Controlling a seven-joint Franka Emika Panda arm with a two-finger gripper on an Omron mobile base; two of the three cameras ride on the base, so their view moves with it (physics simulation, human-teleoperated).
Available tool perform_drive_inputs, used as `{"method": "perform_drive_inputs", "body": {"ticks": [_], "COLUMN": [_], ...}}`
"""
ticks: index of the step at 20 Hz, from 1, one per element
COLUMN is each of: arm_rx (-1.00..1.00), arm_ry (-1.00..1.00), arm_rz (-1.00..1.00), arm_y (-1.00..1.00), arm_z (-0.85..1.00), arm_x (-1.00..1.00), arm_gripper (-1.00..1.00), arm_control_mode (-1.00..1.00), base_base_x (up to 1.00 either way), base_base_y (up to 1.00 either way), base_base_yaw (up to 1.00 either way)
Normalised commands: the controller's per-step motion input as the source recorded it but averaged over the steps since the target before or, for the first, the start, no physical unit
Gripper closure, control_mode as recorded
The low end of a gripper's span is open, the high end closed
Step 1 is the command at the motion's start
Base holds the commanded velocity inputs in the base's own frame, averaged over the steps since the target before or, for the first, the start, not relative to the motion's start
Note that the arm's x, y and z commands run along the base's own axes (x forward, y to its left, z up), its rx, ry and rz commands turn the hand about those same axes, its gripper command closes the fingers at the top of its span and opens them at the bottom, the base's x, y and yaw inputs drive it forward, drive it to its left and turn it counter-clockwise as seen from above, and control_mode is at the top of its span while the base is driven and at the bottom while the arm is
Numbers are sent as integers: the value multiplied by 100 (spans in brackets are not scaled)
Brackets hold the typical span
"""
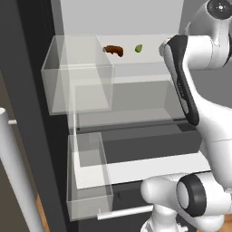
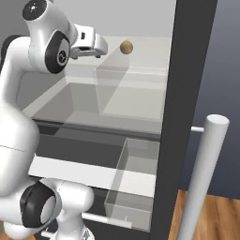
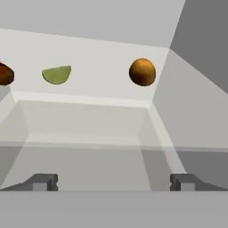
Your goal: Open the fridge, remove the mango, lemon wedge, and chicken drumstick, and place them on any counter.
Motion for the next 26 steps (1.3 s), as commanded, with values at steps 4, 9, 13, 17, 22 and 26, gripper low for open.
{"method": "perform_drive_inputs", "body": {"ticks": [4,9,13,17,22,26], "arm_rx": [0,0,1,7,5,4], "arm_ry": [0,7,3,-1,0,0], "arm_rz": [0,-4,-12,-12,-3,0], "arm_y": [-15,-31,-18,-14,-17,-29], "arm_z": [-14,-1,-1,0,0,0], "arm_x": [70,53,39,45,59,67], "arm_gripper": [-100,-100,-100,-100,-100,-100], "arm_control_mode": [-100,-100,-100,-100,-100,-100], "base_base_x": [0,0,0,0,0,0], "base_base_y": [0,0,0,0,0,0], "base_base_yaw": [0,0,0,0,0,0]}}
